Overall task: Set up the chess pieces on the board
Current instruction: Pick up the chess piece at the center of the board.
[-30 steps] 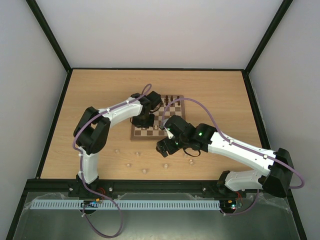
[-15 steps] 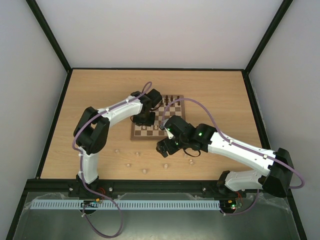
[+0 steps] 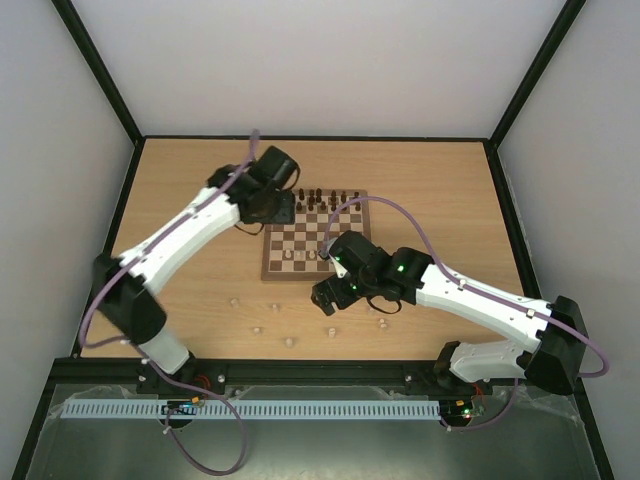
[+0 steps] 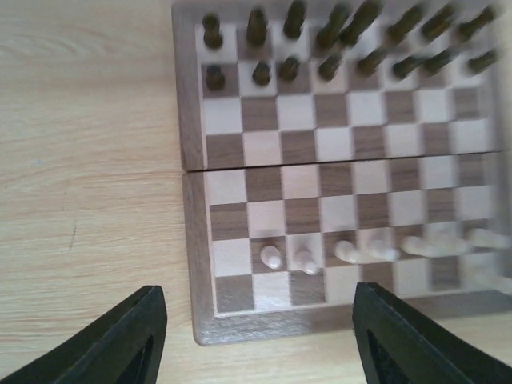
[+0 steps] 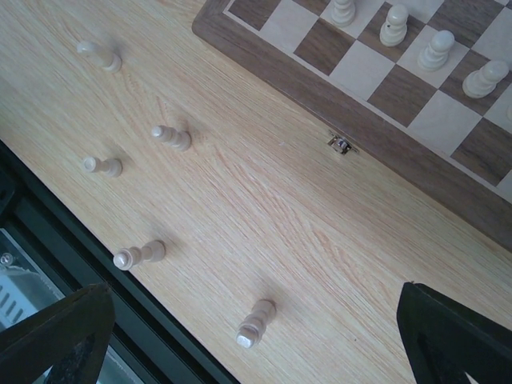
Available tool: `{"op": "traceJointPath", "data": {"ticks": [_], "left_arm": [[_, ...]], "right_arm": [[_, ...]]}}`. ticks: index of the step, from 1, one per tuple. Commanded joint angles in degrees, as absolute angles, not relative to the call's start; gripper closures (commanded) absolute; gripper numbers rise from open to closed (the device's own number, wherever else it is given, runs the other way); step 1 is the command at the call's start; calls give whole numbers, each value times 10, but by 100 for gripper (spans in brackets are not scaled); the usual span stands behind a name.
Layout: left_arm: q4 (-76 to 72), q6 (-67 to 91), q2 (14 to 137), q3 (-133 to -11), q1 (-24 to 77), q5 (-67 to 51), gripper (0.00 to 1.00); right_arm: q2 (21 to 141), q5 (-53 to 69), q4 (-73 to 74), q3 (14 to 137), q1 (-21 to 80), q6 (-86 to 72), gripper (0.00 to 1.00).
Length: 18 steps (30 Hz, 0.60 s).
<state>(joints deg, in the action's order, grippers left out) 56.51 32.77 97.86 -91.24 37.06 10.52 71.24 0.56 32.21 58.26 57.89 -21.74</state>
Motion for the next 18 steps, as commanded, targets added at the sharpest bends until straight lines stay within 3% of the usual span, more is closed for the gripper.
{"op": "traceJointPath", "data": {"ticks": [1,7,18], "left_arm": [[564,326,862,-892,371,101,29],[525,348,721,-811,372,75,2],[444,379,512,-657,374,11,1]], "right_arm": [[724,1,340,583,583,-219,0],[759,27,338,598,585,-218,1],[793,-44,367,625,600,-266,1]]}}
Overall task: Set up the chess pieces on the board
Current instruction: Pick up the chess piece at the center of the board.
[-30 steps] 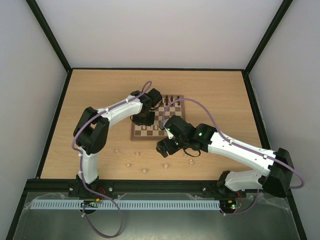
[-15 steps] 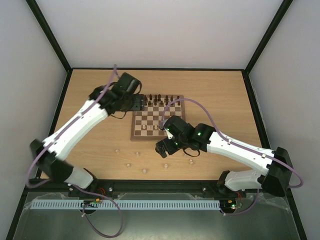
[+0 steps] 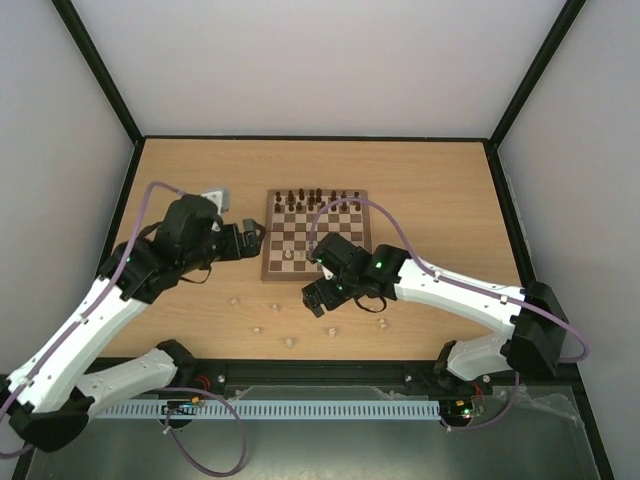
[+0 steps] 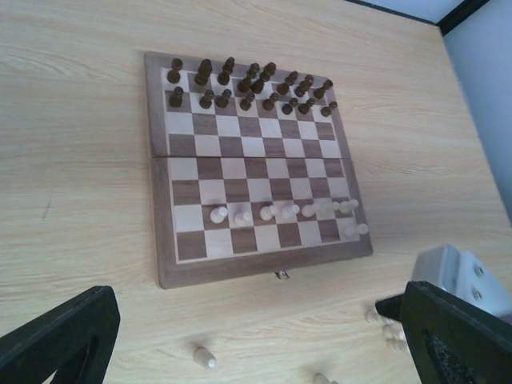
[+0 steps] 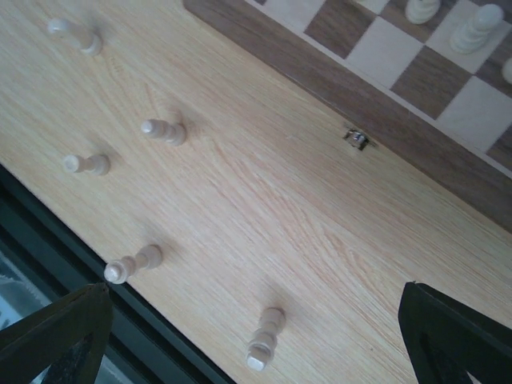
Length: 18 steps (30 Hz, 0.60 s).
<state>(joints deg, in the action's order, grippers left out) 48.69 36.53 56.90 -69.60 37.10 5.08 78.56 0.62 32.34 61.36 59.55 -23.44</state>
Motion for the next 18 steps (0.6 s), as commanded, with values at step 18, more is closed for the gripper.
{"op": "traceJointPath", "data": {"ticks": [18], "left_arm": [[417,355,419,-569,374,-36,1]], "right_arm": [[695,-111,401,516,600,-464,12]]}}
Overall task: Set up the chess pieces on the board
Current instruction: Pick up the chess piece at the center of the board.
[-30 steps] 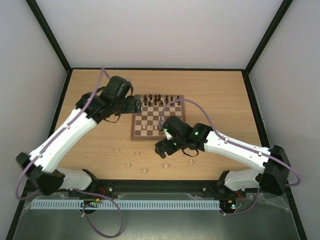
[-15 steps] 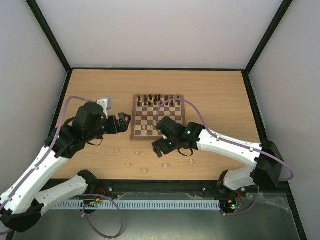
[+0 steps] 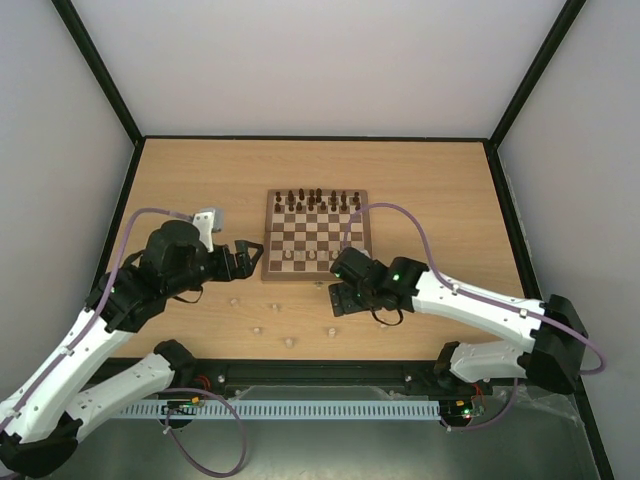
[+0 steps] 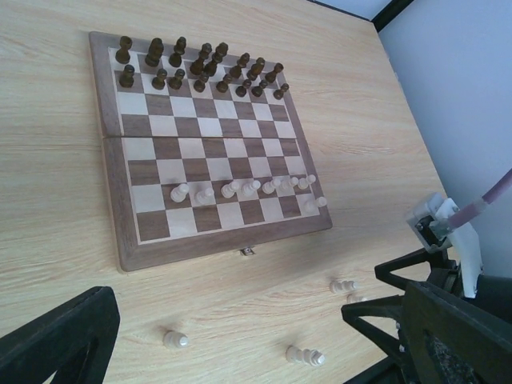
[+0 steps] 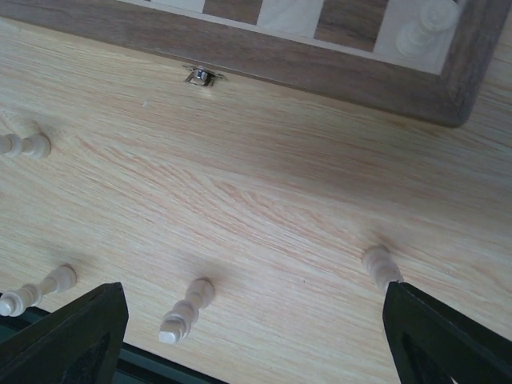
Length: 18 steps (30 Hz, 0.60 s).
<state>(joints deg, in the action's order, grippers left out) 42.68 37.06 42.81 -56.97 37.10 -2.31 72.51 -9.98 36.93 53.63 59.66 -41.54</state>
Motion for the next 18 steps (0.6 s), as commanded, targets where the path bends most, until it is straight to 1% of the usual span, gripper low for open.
{"op": "traceJointPath", "data": {"ticks": [1,8,15,18], "left_arm": [[418,353,418,-568,374,-35,1],[409,356,415,-554,374,-13,1],[352,379,424,-502,374,-2,1],[315,390,430,-480,374,1,1]], "right_arm": [[693,-110,399,513,600,-467,12],[716,-103,398,527,600,-450,12],[733,-151,416,563,598,-425,10],[741,-167,423,572,575,-407,9]]}}
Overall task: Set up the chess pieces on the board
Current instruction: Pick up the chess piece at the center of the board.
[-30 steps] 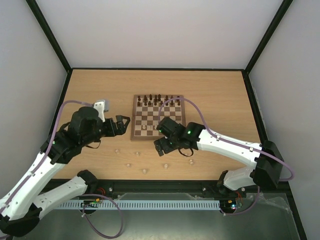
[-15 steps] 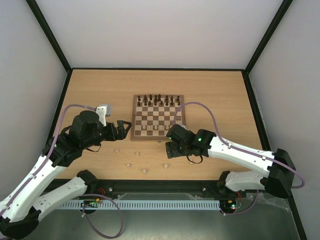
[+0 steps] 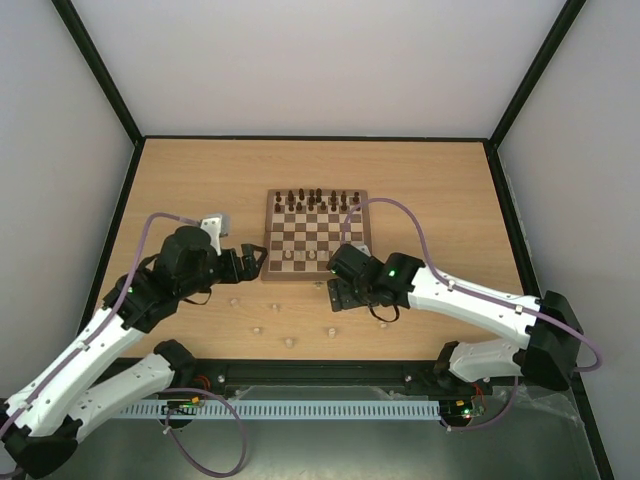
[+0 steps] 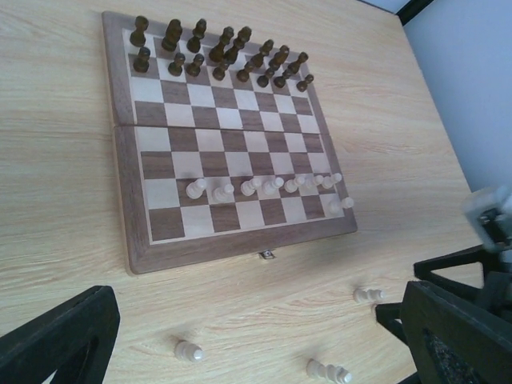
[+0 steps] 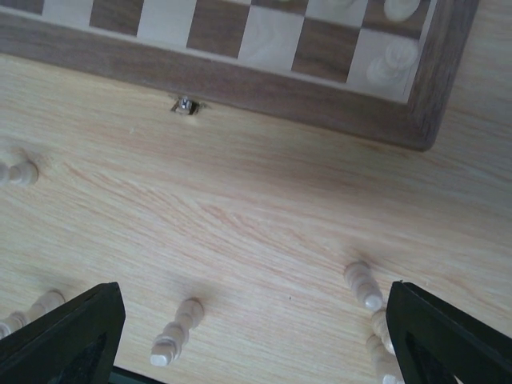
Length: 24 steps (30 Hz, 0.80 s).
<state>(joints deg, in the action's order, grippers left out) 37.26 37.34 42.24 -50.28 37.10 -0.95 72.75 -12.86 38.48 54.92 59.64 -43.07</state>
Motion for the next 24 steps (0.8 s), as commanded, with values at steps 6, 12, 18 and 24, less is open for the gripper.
{"op": "traceJointPath", "data": {"ticks": [6,12,18,24], "left_arm": [[277,386,469,-466,373,35,1],[251,370,516,-468,365,48,1],[232,362,546,-452,339,16,1],[244,363,527,-444,333,7,1]], "right_arm": [[748,-135,388,556,491,-366,11],[780,-116,375,567,447,-326,14],[797,-98,367,563,435,-318,16],[763,-78,360,522,435,-338,26]]}}
